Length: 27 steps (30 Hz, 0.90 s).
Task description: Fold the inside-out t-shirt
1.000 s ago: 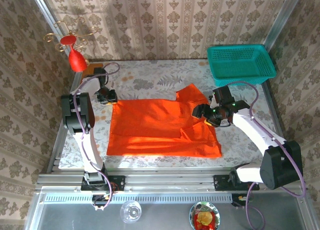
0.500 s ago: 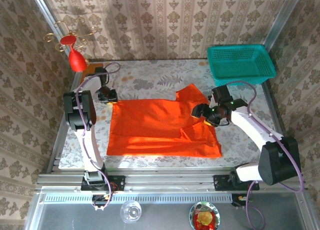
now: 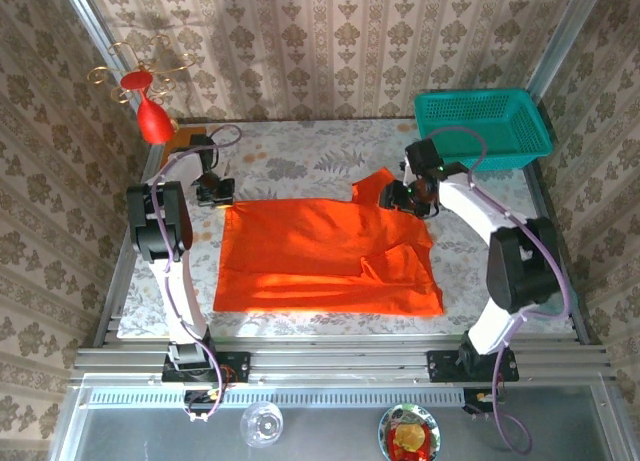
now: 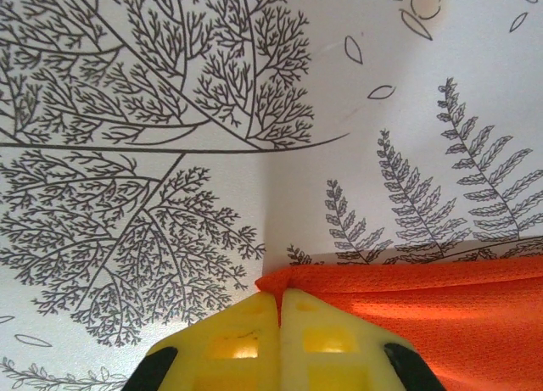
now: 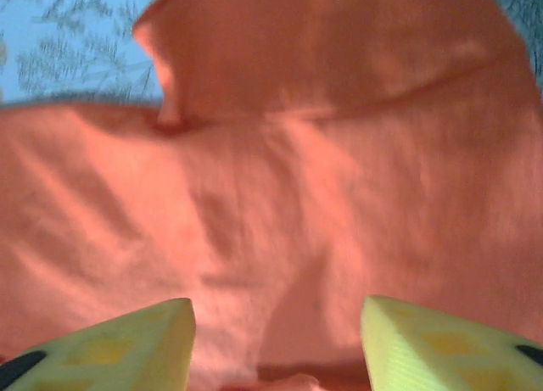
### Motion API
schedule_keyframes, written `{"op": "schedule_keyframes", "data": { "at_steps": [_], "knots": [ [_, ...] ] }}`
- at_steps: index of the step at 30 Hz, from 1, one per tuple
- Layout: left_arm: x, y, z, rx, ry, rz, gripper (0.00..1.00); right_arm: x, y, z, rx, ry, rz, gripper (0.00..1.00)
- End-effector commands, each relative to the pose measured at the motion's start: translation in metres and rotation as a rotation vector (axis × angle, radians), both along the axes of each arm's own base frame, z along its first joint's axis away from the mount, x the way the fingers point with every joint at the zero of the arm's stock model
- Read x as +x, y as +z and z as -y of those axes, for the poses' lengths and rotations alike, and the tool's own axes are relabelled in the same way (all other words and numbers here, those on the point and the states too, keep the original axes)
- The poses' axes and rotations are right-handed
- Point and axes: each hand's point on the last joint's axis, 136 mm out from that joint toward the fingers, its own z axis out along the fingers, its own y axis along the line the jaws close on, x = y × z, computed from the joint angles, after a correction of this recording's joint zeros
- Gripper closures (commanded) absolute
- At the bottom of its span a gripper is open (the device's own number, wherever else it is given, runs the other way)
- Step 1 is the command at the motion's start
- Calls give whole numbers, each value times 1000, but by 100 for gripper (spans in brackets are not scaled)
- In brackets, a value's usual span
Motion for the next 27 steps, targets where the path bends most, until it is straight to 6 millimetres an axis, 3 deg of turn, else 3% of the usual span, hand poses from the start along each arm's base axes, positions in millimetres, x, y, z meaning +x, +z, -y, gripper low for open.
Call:
{"op": "schedule_keyframes", "data": {
  "at_steps": [1,7,13,21,27],
  "knots": [
    [-7,-1,0,-4,-13,-24,100,31,-4,13,-160,101,51,50],
    [-7,-1,4,-6,-17,-16,100,82,-17,16,-273,179,78,57],
    [-7,0,3,7,-8,-14,100,120,-36,14,-308,225,76,60],
    [-16,-3,4,15,-15,-29,100,150,-64,25,-374,242,49,65],
    [-20,-8,5,21,-21,-44,100,165,-68,23,-383,258,28,67]
  ]
}}
